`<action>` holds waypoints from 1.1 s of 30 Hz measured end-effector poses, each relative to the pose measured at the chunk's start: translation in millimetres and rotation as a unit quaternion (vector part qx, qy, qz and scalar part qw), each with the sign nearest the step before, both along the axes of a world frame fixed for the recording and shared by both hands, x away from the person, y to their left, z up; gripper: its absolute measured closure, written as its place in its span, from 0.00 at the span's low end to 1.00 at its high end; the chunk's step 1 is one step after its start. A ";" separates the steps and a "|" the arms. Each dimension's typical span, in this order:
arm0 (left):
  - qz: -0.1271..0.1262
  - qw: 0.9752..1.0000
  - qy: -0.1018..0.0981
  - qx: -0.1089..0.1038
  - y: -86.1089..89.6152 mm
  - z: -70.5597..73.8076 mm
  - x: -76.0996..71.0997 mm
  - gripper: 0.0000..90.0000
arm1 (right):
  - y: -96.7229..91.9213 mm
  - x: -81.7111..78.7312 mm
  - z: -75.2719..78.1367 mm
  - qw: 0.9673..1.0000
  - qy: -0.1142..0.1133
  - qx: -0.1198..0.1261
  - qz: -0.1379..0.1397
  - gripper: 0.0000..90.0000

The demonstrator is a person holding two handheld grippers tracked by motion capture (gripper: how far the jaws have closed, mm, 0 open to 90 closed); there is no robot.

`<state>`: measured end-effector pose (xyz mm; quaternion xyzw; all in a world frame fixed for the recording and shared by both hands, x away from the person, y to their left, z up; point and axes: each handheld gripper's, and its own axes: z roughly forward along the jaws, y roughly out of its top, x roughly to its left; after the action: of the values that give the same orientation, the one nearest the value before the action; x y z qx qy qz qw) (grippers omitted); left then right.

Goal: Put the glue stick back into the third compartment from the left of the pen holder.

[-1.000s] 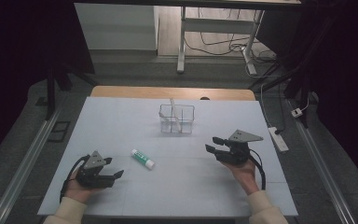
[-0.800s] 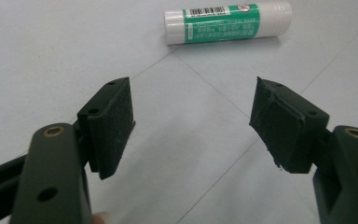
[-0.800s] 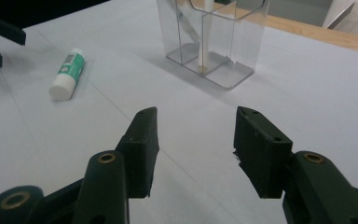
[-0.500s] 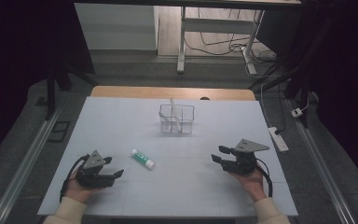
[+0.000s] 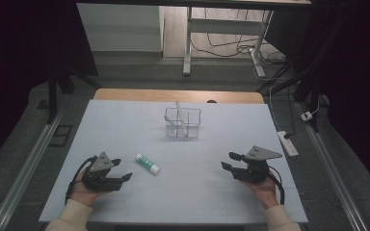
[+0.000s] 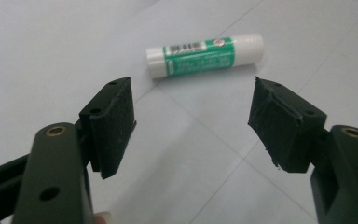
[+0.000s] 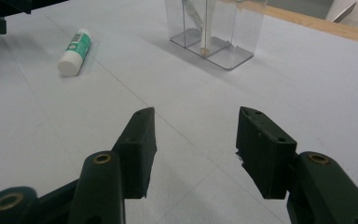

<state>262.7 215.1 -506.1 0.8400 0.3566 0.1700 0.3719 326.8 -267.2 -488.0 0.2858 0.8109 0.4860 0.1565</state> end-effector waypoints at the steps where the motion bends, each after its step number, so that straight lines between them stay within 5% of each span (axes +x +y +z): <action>1: -0.005 1.000 -0.001 0.004 -1.9 1.5 1.5 0.34 | -1.5 -0.1 0.6 1.000 0.000 0.000 -0.001 0.52; 9: -0.044 0.999 -0.004 0.028 -14.2 10.6 10.9 0.34 | -4.5 -0.5 -0.4 1.000 0.003 0.004 -0.002 0.52; 15: -0.078 0.995 -0.003 0.056 -25.6 19.2 23.7 0.34 | -2.9 -0.3 -2.0 1.000 0.007 -0.001 0.004 0.52; 20: -0.117 0.989 0.002 0.085 -37.8 25.6 35.3 0.34 | -1.1 -0.7 -3.9 1.000 0.009 -0.002 0.006 0.52; 26: -0.133 0.984 0.018 0.116 -45.6 25.8 46.7 0.34 | -0.8 0.6 -6.9 1.000 0.019 -0.002 0.008 0.52; 33: -0.165 0.973 0.033 0.156 -48.6 22.5 57.9 0.34 | 0.6 1.3 -9.2 1.000 0.024 -0.006 0.010 0.52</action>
<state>320.6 166.5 -483.6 0.9402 0.1943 0.1317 0.2469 328.1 -266.6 -497.3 0.2882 0.8201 0.4757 0.1342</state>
